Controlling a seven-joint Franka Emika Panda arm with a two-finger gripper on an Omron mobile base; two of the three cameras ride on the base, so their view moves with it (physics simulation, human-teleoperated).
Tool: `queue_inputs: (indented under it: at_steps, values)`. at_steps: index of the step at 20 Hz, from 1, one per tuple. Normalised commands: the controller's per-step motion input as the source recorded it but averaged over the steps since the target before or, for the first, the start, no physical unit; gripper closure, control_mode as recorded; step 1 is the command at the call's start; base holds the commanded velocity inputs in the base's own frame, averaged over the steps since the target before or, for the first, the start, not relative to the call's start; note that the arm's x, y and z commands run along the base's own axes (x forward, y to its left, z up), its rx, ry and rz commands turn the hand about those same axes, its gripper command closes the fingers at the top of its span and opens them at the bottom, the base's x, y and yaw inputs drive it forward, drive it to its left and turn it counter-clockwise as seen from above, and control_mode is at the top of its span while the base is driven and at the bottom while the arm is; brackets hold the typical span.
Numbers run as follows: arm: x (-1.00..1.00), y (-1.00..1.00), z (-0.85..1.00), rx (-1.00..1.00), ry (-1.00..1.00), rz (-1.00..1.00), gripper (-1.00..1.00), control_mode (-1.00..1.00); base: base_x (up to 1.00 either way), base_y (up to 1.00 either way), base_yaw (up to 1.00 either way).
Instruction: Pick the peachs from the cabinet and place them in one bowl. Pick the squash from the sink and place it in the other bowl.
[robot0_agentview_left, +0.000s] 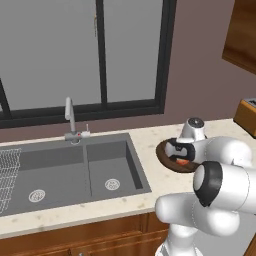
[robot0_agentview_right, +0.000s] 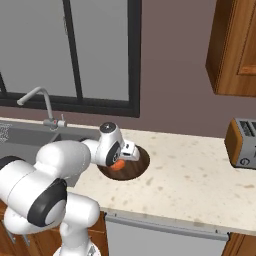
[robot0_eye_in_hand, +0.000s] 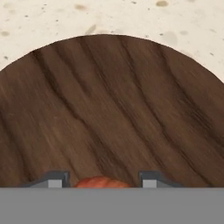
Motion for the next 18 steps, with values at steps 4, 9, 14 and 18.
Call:
queue_inputs:
  at_steps: [4, 9, 14, 18]
  values:
    - [0.0, 0.0, 0.0, 0.0, 0.0, 0.0, 1.0, -1.0, 0.0, 0.0, 0.0]
    - [0.0, 0.0, 0.0, 0.0, 0.0, 0.0, -1.0, -1.0, 0.0, 0.0, 0.0]
    - [0.0, 0.0, 0.0, 0.0, 0.0, 0.0, -1.0, -1.0, 0.0, 0.0, 0.0]
    - [0.01, 0.0, 0.0, 0.0, 0.0, 0.0, -1.0, -1.0, 0.0, 0.0, 0.0]
